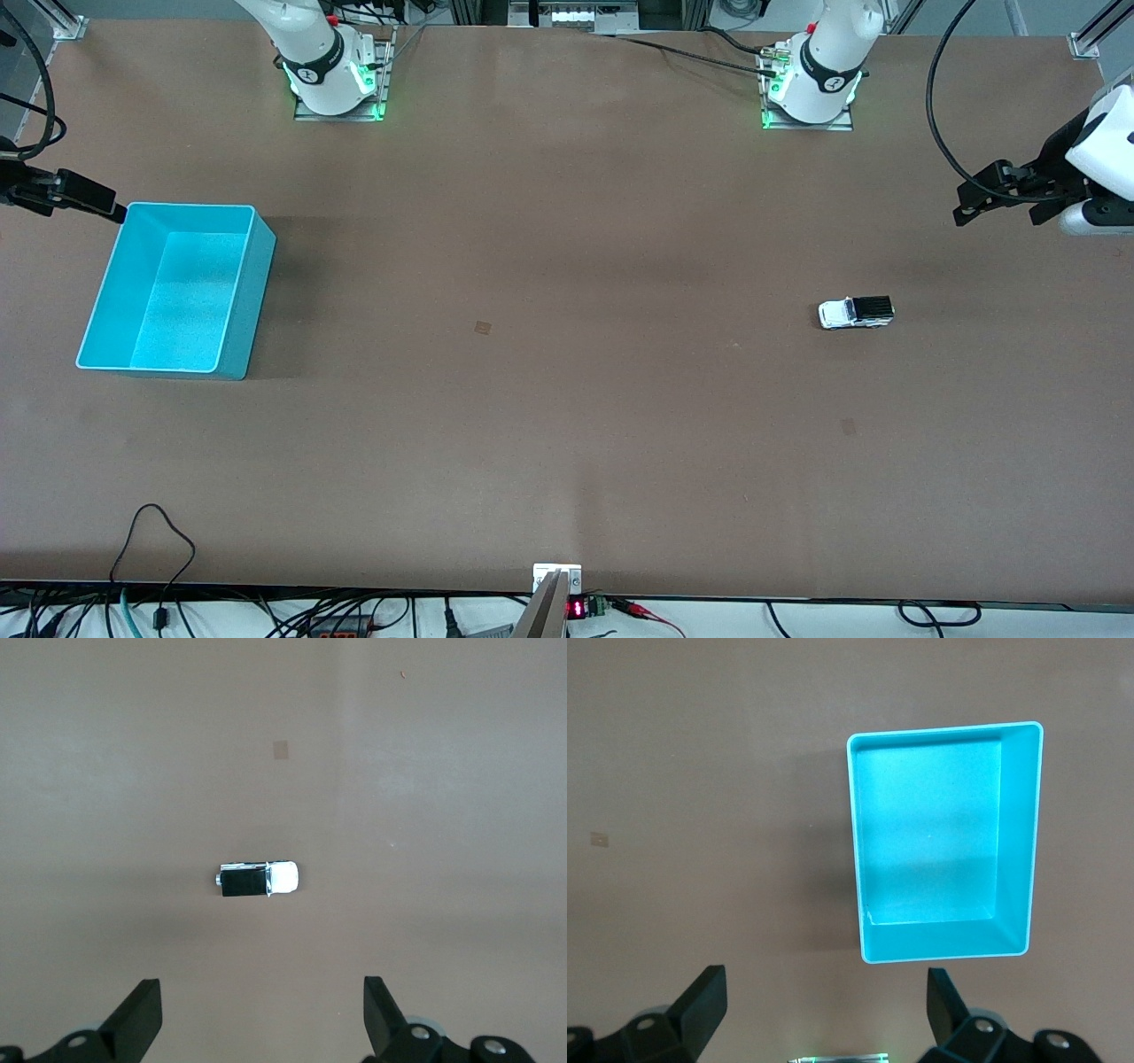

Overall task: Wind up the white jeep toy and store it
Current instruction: 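Reach the left gripper to the white jeep while the right gripper hovers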

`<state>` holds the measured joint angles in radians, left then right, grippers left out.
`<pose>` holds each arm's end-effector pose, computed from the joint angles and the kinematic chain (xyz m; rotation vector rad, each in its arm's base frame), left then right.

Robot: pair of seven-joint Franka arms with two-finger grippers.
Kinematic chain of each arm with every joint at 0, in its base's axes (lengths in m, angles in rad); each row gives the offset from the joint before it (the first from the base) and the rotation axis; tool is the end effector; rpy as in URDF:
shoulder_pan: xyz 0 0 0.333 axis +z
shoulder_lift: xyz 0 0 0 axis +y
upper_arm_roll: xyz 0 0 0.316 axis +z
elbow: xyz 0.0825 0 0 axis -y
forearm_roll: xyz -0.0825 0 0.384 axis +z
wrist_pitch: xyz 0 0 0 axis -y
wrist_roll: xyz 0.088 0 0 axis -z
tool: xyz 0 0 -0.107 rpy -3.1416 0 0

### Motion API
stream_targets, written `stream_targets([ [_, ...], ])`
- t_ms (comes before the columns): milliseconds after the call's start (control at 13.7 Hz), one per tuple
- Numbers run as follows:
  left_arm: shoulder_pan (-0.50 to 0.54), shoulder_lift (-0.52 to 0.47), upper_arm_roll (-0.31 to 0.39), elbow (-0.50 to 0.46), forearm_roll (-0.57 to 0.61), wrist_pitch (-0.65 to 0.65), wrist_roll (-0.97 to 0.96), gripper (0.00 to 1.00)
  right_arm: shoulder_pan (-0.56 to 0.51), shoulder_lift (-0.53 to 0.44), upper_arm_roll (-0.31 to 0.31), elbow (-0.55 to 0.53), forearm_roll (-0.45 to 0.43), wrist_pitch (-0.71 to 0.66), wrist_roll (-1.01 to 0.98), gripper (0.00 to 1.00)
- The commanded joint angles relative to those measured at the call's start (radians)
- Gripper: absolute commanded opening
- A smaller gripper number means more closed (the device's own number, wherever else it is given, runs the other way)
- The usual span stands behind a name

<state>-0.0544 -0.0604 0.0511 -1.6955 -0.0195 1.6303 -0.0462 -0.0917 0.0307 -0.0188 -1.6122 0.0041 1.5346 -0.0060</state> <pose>0.5393 -0.0030 0.6036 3.1184 0.0686 -0.0085 0.5537 -0.0608 0.5851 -3.1229 0.1635 0.1689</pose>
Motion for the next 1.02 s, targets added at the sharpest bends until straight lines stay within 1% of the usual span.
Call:
stream_targets([
  [0, -0.008, -0.030, 0.009, -0.018, -0.007, -0.006, 0.000, 1.00, -0.006, -0.015, 0.002, -0.006, 0.013, -0.011, -0.014, 1.00],
  [292, -0.018, -0.021, 0.009, -0.018, -0.014, -0.024, -0.017, 1.00, -0.006, -0.015, 0.002, -0.008, 0.013, -0.011, -0.014, 1.00],
  [438, -0.019, 0.010, 0.009, -0.016, -0.017, -0.035, -0.021, 1.00, -0.006, -0.015, 0.002, -0.006, 0.013, -0.011, -0.014, 1.00],
  [656, -0.031, 0.091, 0.007, -0.015, -0.017, -0.058, -0.004, 1.00, -0.006, -0.012, 0.003, -0.006, 0.013, -0.013, 0.001, 1.00],
  [729, -0.054, 0.123, 0.007, -0.013, -0.016, -0.056, -0.006, 1.00, -0.009, -0.008, 0.002, -0.006, 0.013, -0.010, -0.002, 1.00],
  [948, -0.062, 0.207, 0.009, 0.020, -0.008, -0.053, 0.003, 1.00, 0.003, 0.063, 0.007, 0.000, -0.004, -0.013, -0.012, 1.00],
])
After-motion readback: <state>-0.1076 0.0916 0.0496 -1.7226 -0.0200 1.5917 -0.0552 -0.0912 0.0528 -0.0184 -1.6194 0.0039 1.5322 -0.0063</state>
